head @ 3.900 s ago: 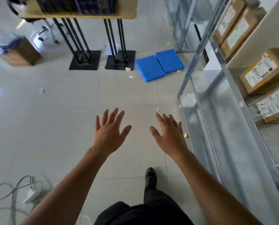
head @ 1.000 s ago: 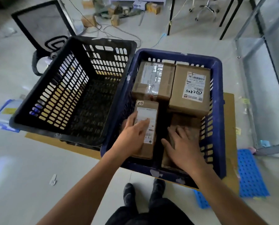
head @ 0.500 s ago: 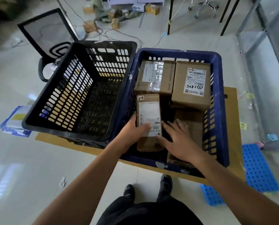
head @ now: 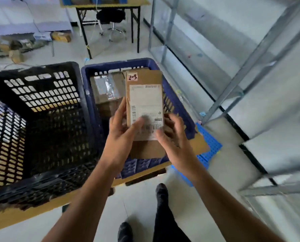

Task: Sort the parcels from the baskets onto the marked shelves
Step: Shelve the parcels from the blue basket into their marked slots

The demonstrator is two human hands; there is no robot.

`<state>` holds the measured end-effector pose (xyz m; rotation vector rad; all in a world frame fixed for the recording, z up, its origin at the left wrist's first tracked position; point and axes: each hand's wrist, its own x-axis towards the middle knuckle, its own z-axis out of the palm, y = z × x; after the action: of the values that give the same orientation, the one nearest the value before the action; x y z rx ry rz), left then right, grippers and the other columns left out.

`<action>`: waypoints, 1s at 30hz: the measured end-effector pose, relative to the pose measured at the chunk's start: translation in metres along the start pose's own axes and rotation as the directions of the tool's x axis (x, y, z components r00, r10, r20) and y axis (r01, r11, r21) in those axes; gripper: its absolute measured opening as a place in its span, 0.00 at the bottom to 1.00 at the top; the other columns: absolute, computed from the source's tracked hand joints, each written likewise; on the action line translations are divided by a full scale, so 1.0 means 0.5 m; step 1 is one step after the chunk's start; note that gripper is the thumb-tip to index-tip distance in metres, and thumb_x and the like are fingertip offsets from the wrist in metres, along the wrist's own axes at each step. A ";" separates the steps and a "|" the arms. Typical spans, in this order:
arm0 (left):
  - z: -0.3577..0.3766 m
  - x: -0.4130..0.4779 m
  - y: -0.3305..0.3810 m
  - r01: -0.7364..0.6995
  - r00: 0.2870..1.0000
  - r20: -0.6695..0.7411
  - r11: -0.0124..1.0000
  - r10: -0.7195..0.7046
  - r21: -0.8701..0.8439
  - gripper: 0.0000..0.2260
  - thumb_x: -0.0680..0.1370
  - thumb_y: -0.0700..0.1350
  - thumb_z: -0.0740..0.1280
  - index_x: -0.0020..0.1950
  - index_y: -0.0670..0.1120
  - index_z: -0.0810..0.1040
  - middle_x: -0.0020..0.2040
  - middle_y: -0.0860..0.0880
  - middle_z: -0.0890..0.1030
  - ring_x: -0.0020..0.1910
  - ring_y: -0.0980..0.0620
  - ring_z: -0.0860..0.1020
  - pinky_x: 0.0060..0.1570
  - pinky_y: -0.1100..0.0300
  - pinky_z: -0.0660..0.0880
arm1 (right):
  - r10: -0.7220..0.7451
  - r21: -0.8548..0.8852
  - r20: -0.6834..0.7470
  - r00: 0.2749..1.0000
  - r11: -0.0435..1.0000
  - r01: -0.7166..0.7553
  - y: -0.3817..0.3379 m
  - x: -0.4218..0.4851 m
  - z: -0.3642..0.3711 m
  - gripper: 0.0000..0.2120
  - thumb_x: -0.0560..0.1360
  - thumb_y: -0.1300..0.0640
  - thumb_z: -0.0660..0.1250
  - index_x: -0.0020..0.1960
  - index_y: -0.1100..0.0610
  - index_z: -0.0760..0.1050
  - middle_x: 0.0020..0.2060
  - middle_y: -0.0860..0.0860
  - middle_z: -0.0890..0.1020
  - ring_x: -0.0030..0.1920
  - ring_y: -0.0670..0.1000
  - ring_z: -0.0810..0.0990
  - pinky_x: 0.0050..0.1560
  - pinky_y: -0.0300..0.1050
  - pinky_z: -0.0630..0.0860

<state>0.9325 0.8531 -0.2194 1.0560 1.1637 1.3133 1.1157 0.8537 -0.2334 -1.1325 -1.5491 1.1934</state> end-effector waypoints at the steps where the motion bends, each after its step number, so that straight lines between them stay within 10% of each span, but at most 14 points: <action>1: 0.018 -0.017 0.002 -0.020 0.999 0.038 1.000 0.019 0.006 0.32 0.74 0.61 0.72 0.75 0.72 0.64 0.72 0.55 0.70 0.67 0.56 0.77 0.66 0.47 0.77 | 0.000 0.004 -0.092 0.996 1.000 0.000 -0.005 -0.030 -0.005 0.28 0.80 0.39 0.69 0.74 0.44 0.63 0.66 0.43 0.80 0.65 0.47 0.81 0.57 0.42 0.82; 9: 0.195 -0.159 -0.030 -0.023 0.919 0.394 0.998 -0.005 0.065 0.34 0.74 0.63 0.70 0.77 0.71 0.60 0.74 0.51 0.67 0.71 0.50 0.74 0.61 0.44 0.80 | 0.095 0.002 -0.482 0.871 0.994 -0.107 -0.042 -0.291 -0.106 0.28 0.74 0.38 0.70 0.72 0.31 0.65 0.69 0.48 0.76 0.66 0.51 0.80 0.57 0.50 0.83; 15: 0.330 -0.288 -0.101 0.075 0.686 0.709 0.985 -0.165 0.157 0.22 0.80 0.61 0.66 0.72 0.76 0.64 0.69 0.55 0.73 0.66 0.52 0.78 0.55 0.52 0.82 | 0.261 0.145 -0.703 0.661 0.963 -0.225 0.005 -0.549 -0.169 0.26 0.76 0.43 0.69 0.72 0.34 0.67 0.62 0.51 0.78 0.58 0.54 0.84 0.54 0.58 0.85; 18: 0.398 -0.365 -0.149 -0.160 0.604 0.773 0.920 -0.194 0.357 0.22 0.77 0.70 0.61 0.71 0.75 0.66 0.68 0.64 0.76 0.70 0.56 0.74 0.65 0.53 0.75 | 0.327 0.216 -0.760 0.562 0.942 -0.257 0.038 -0.709 -0.205 0.25 0.75 0.42 0.69 0.71 0.34 0.69 0.62 0.53 0.78 0.57 0.54 0.84 0.52 0.55 0.86; 21: 0.472 -0.458 -0.199 -0.468 0.582 0.779 0.687 -0.234 0.556 0.28 0.80 0.66 0.60 0.80 0.62 0.63 0.76 0.53 0.69 0.76 0.51 0.66 0.74 0.46 0.66 | 0.387 0.286 -0.797 0.464 0.918 -0.275 0.058 -0.880 -0.233 0.25 0.74 0.40 0.69 0.70 0.32 0.69 0.63 0.53 0.76 0.58 0.53 0.84 0.48 0.49 0.85; 30: 0.752 -0.802 -0.210 -0.850 0.305 0.946 0.417 -0.108 0.321 0.29 0.81 0.65 0.57 0.81 0.60 0.58 0.82 0.51 0.59 0.82 0.43 0.51 0.79 0.37 0.49 | 0.365 0.316 -0.905 0.217 0.920 -0.231 -0.005 -1.333 -0.332 0.28 0.74 0.38 0.69 0.72 0.33 0.66 0.66 0.53 0.75 0.60 0.53 0.83 0.46 0.46 0.85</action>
<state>1.3473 0.4795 -0.2617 2.6063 0.4965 0.1539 1.4251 0.2415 -0.2655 -1.6721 -0.2616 0.4990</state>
